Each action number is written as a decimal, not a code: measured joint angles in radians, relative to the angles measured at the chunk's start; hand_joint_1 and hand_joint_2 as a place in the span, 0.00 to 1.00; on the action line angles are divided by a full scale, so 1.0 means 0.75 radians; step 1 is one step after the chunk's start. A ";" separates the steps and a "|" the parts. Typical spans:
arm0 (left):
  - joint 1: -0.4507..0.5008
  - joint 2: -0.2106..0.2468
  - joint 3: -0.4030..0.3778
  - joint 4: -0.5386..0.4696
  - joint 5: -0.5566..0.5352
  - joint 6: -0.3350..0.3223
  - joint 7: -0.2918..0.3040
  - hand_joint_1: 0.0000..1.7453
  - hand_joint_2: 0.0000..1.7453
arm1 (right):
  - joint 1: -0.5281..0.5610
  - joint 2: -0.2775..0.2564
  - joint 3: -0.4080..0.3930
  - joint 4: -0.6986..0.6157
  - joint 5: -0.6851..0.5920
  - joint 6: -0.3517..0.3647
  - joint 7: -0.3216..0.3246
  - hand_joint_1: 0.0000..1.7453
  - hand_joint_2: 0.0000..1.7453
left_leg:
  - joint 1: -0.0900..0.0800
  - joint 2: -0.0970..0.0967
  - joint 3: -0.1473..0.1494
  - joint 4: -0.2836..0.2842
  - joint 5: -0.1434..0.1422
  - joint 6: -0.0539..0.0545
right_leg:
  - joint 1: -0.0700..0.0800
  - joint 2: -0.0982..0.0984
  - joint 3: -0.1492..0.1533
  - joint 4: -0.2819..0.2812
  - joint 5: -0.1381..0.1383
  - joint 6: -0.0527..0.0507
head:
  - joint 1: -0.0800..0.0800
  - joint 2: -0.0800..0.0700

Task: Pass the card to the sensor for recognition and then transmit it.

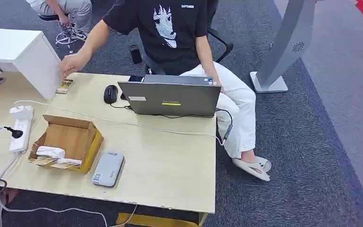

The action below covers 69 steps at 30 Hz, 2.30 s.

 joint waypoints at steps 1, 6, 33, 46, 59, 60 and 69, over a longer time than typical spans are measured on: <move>-0.018 0.032 -0.027 -0.023 -0.004 -0.015 -0.028 0.00 1.00 | -0.005 0.003 -0.001 -0.012 0.013 0.016 -0.002 0.00 1.00 | 0.000 0.000 0.000 0.000 0.000 0.000 | 0.000 0.000 0.001 0.000 0.000 0.000 | 0.000 0.000; -0.142 0.092 -0.124 -0.136 -0.058 -0.198 -0.180 0.00 1.00 | -0.014 0.046 -0.020 -0.080 0.068 0.081 -0.007 0.00 1.00 | -0.001 0.002 -0.002 0.001 0.002 0.001 | -0.002 0.003 -0.001 0.000 0.004 0.002 | 0.002 0.000; -0.298 -0.376 -1.228 -0.186 -0.511 -0.355 -0.127 0.00 1.00 | -0.032 0.051 -0.042 -0.023 0.230 0.093 -0.075 0.00 1.00 | -0.003 0.003 -0.008 0.004 0.003 0.003 | -0.004 0.005 -0.005 -0.001 0.008 0.007 | -0.002 0.000; -0.202 -0.419 -1.298 -0.144 -0.484 -0.354 -0.118 0.00 1.00 | -0.031 0.049 -0.028 -0.017 0.230 0.110 -0.057 0.00 1.00 | -0.003 0.005 -0.008 0.004 0.003 0.003 | -0.004 0.007 -0.006 -0.001 0.008 0.007 | -0.001 0.000; -0.124 -0.418 -1.300 -0.142 -0.423 -0.356 -0.116 1.00 1.00 | -0.013 0.036 0.045 0.015 0.230 0.108 -0.066 0.00 1.00 | -0.003 0.005 -0.009 0.004 0.003 0.003 | -0.004 0.007 -0.006 -0.001 0.008 0.007 | -0.001 0.000; -0.118 -0.417 -1.300 -0.142 -0.420 -0.357 -0.116 1.00 1.00 | -0.012 0.035 0.048 0.017 0.230 0.108 -0.067 0.00 1.00 | -0.003 0.005 -0.009 0.004 0.003 0.003 | -0.004 0.007 -0.006 -0.001 0.008 0.007 | -0.001 0.000; -0.086 -0.410 -1.300 -0.143 -0.414 -0.379 -0.126 1.00 1.00 | 0.000 0.032 0.075 0.028 0.230 0.110 -0.076 0.00 1.00 | -0.003 0.005 -0.009 0.004 0.003 0.003 | -0.004 0.007 -0.006 -0.001 0.008 0.007 | -0.001 0.000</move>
